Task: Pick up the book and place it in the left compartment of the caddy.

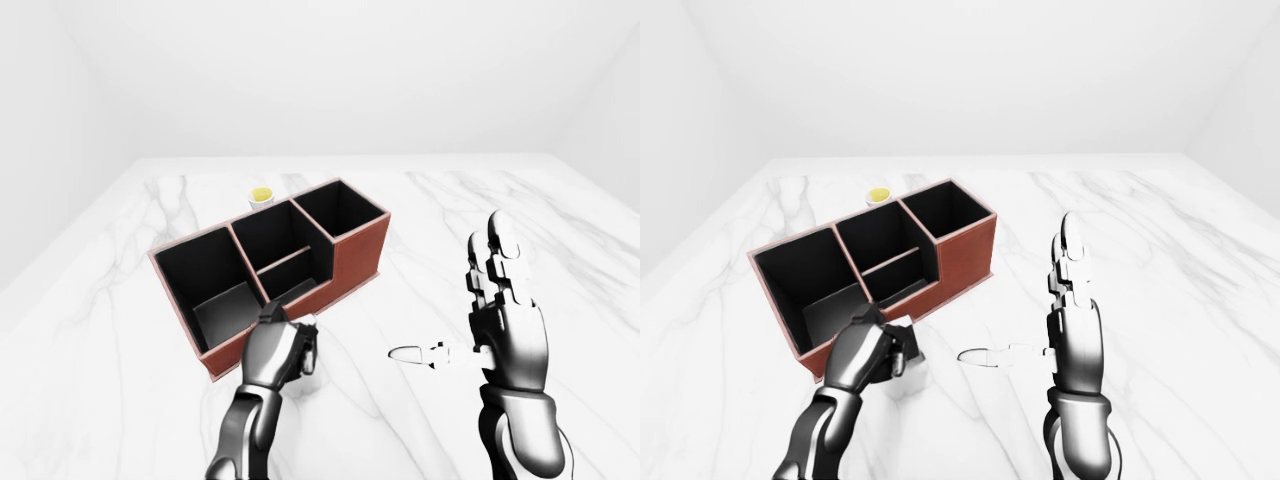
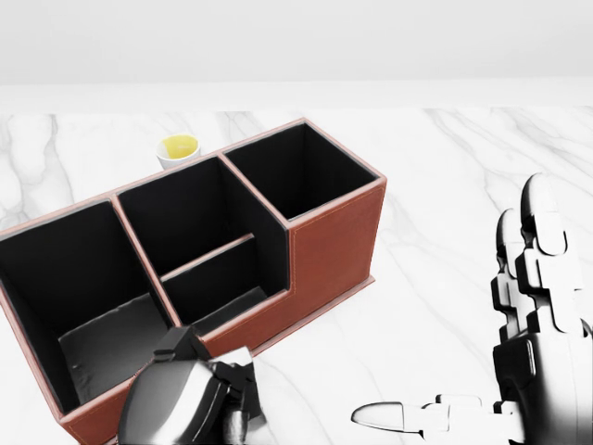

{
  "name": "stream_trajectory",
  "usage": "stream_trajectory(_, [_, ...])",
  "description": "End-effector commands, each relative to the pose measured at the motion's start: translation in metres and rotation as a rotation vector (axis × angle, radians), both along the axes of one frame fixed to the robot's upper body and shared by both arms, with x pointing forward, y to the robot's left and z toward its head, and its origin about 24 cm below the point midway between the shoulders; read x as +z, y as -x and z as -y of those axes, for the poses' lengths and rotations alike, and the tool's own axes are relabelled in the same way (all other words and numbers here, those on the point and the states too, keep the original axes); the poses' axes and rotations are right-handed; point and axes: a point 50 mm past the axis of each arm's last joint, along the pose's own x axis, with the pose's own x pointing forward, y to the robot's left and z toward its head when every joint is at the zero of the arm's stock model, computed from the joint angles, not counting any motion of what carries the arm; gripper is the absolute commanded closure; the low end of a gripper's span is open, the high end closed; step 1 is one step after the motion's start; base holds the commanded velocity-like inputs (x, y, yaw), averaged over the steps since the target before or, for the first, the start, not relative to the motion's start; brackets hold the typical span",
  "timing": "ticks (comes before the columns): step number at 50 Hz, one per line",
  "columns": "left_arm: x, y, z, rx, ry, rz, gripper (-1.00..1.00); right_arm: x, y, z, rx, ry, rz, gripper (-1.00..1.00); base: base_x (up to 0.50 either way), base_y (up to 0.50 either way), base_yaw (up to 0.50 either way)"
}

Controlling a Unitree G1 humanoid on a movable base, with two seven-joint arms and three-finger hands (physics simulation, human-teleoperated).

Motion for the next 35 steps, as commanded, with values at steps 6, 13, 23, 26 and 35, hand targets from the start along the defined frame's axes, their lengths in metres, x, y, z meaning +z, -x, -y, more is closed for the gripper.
stream_trajectory(6, [0.080,0.024,-0.008,0.044,0.015,0.347,1.00,-0.003,0.000,0.000,-0.001,-0.004,-0.013,-1.00,0.00,0.00,0.00])
stream_trajectory(13, [0.110,0.031,-0.017,0.087,0.019,0.466,1.00,-0.005,-0.002,0.000,0.000,-0.008,-0.023,-1.00,0.00,0.00,0.00])
stream_trajectory(23, [0.144,0.047,-0.026,0.119,0.026,0.574,1.00,-0.005,-0.002,0.000,0.002,-0.009,-0.024,-1.00,0.00,0.00,0.00])
stream_trajectory(26, [0.150,0.049,-0.030,0.144,0.005,0.594,1.00,-0.005,-0.003,0.000,0.002,-0.009,-0.021,-1.00,0.00,0.00,0.00])
stream_trajectory(35, [0.169,0.045,-0.056,0.283,-0.108,0.624,1.00,-0.006,-0.005,0.000,0.009,-0.011,-0.024,-1.00,0.00,0.00,0.00])
